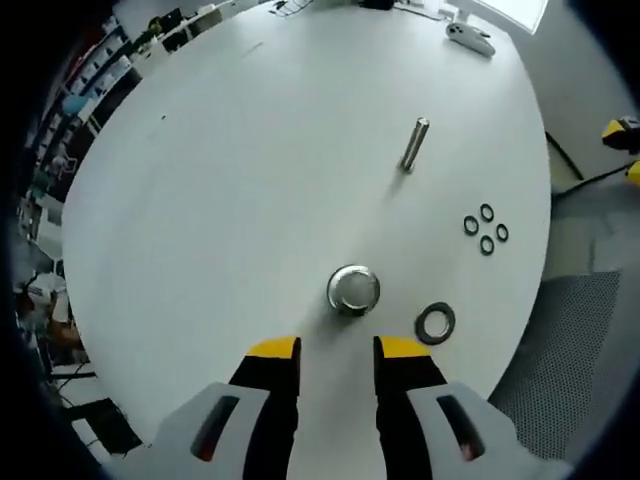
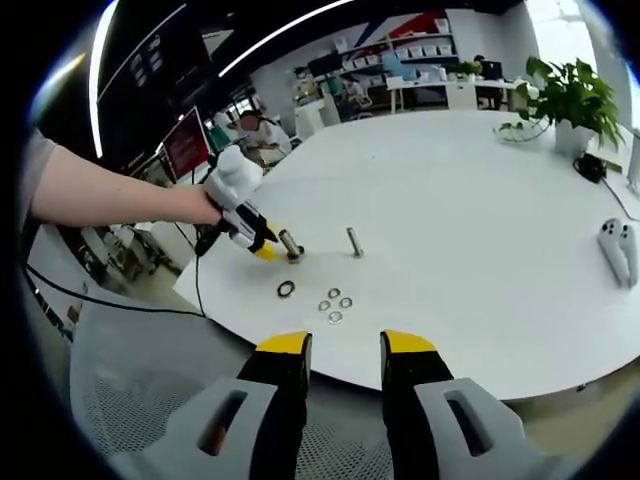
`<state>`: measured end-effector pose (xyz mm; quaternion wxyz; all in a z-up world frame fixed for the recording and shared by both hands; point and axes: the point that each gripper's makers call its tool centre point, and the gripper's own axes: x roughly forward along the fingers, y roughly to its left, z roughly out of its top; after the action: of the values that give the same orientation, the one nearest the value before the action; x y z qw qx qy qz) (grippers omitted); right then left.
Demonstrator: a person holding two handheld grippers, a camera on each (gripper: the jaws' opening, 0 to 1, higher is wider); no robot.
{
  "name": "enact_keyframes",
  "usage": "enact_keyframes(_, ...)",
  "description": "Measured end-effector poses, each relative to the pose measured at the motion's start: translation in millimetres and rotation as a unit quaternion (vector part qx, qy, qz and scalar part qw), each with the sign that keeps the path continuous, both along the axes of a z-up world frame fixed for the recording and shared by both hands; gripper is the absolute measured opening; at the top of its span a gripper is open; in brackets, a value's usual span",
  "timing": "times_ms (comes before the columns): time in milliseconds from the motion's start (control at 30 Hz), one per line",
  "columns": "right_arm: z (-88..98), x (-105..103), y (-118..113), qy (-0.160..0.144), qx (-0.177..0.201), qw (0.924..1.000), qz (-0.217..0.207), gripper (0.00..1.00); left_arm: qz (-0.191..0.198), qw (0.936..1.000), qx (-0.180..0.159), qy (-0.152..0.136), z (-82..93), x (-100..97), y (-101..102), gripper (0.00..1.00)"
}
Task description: Place the washer onto the threaded stud by aligning its center hole with the stud, sliding it down to the base, and recovering from edge contact or off-axis alignment until the washer reaches the visible bottom stop.
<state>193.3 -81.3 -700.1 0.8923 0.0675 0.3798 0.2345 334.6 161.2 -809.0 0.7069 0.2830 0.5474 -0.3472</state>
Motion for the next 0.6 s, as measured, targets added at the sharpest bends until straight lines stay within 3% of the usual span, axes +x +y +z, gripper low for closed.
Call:
enact_keyframes(167,0.4,0,1,0.000,0.001,1.0000,0.002,0.30,0.024,0.9996,-0.016,0.002,4.5,-10.4,-1,0.28)
enact_keyframes(333,0.5,-1,2,-0.001,0.001,1.0000,0.009,0.30,-0.002,0.9999,-0.011,0.003,0.6,-28.6,-14,0.28)
enact_keyframes(533,1.9,-1,3,-0.002,0.006,0.9999,0.008,0.31,-0.008,0.9998,-0.014,0.008,-4.5,-43.3,-28,0.28)
enact_keyframes(600,2.1,-1,3,0.000,0.008,0.9999,0.007,0.31,-0.033,0.9994,-0.001,0.005,-4.9,-46.3,-29,0.28)
